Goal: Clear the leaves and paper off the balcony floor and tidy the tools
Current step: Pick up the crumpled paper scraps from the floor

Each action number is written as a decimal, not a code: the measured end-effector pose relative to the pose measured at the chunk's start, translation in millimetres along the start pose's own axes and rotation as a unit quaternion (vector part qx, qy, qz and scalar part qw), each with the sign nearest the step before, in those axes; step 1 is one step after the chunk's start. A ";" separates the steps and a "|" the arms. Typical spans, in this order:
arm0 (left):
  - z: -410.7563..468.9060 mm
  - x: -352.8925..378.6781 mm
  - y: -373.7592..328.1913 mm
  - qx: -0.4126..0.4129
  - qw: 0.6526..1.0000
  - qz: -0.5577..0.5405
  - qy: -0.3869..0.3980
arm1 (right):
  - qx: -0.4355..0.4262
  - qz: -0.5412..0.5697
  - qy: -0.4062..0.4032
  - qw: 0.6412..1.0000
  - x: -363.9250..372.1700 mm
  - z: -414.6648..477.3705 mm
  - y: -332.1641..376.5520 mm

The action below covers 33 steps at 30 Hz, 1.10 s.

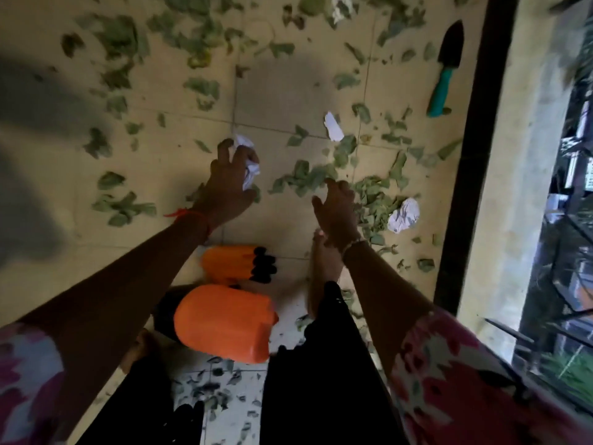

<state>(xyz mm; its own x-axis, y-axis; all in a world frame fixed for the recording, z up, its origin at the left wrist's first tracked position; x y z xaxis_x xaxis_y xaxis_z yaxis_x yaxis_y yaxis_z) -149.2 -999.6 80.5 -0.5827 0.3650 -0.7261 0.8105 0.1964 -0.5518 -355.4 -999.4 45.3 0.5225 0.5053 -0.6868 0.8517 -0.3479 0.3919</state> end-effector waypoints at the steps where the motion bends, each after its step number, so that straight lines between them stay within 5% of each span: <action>1: 9.3 11.1 -5.9 0.004 1.000 -0.009 0.001 | -0.013 -0.022 0.010 1.000 -0.5 16.4 -6.7; 9: 83.1 80.6 -20.9 0.014 1.000 -0.015 0.014 | -0.093 0.010 -0.015 0.995 -17.0 148.5 -5.9; 13: 99.9 93.9 -25.1 0.018 1.000 -0.016 0.003 | -0.098 -0.151 -0.036 0.983 -5.6 176.0 2.5; 17: 104.3 102.7 -27.5 0.014 1.000 -0.013 0.019 | -0.097 -0.196 -0.015 0.976 14.2 168.6 -6.6; 19: 103.5 107.6 -33.9 0.019 0.999 -0.008 0.039 | -0.105 -0.161 -0.012 0.981 13.9 154.9 -14.9; 23: 94.6 117.2 -59.8 0.033 0.997 -0.005 0.077 | -0.117 0.095 -0.116 0.982 -15.8 112.7 -51.9; 26: 88.2 126.1 -83.8 0.064 0.993 -0.005 0.099 | -0.018 0.196 -0.251 0.948 -51.0 73.0 -104.4; 30: 85.5 145.4 -112.6 0.099 0.988 -0.006 0.116 | 0.221 0.250 -0.365 0.869 -72.2 24.8 -203.3; 33: 82.6 158.5 -129.5 0.137 0.983 -0.012 0.119 | 0.362 0.252 -0.333 0.834 -61.1 15.8 -263.4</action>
<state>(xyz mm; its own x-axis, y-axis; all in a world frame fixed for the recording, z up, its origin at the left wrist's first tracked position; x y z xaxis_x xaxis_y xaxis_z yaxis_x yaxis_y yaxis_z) -351.5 -1042.4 3.0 -0.5453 0.5725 -0.6123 0.7307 -0.0332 -0.6819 -612.3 -951.1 -25.7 0.4636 -0.3157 -0.8279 0.1570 -0.8903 0.4275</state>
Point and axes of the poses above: each hand's wrist, its own z-axis towards the middle knuckle, its own x-axis out of the palm, y = z × x, the point moved 9 cm from there along z, towards the middle knuckle, and after that the axes turned 8 degrees about z, right-handed, at the moved point
